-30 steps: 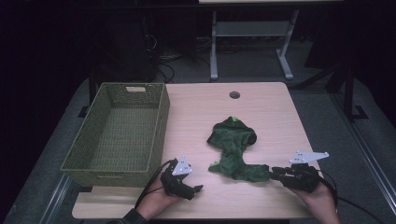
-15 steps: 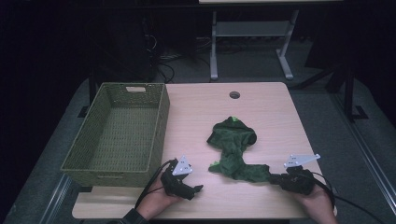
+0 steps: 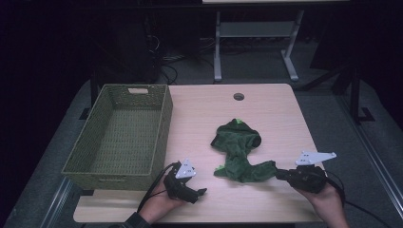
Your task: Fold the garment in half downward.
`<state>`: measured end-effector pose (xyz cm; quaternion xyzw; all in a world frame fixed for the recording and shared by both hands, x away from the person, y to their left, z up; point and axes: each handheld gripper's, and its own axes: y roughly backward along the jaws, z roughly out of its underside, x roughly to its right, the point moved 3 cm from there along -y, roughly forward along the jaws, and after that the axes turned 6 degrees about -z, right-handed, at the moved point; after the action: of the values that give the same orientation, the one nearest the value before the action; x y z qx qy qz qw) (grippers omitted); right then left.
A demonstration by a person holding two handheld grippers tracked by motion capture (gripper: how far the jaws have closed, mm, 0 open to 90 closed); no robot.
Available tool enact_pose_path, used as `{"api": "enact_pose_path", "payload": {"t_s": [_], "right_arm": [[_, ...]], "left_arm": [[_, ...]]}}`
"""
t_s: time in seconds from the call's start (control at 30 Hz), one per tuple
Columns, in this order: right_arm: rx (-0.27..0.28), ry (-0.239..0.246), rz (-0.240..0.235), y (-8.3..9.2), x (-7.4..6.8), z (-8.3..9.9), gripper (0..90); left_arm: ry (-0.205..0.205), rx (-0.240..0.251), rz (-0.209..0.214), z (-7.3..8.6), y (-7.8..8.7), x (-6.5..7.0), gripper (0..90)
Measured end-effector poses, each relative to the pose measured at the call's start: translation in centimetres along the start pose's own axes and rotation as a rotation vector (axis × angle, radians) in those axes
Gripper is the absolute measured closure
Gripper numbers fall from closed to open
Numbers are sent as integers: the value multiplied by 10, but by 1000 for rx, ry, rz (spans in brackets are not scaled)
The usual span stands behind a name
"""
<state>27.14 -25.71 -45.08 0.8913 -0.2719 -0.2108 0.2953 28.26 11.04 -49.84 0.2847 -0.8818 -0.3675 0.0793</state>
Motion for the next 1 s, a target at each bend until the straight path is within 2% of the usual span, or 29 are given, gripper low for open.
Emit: {"api": "enact_pose_path", "payload": {"t_s": [0.23,0.47,0.77,1.0], "right_arm": [[27,74,-23,-2,-10,-25,845],[29,136,-51,-11,-24,-45,844],[-4,210,-93,-40,-38,-70,839],[-14,232,-123,-62,-47,-83,808]], "left_arm": [[-1,0,-1,0,0,0,123],[3,2,-2,0,0,0,123],[7,4,-2,0,-1,1,123],[6,4,-3,0,-1,1,123]]}}
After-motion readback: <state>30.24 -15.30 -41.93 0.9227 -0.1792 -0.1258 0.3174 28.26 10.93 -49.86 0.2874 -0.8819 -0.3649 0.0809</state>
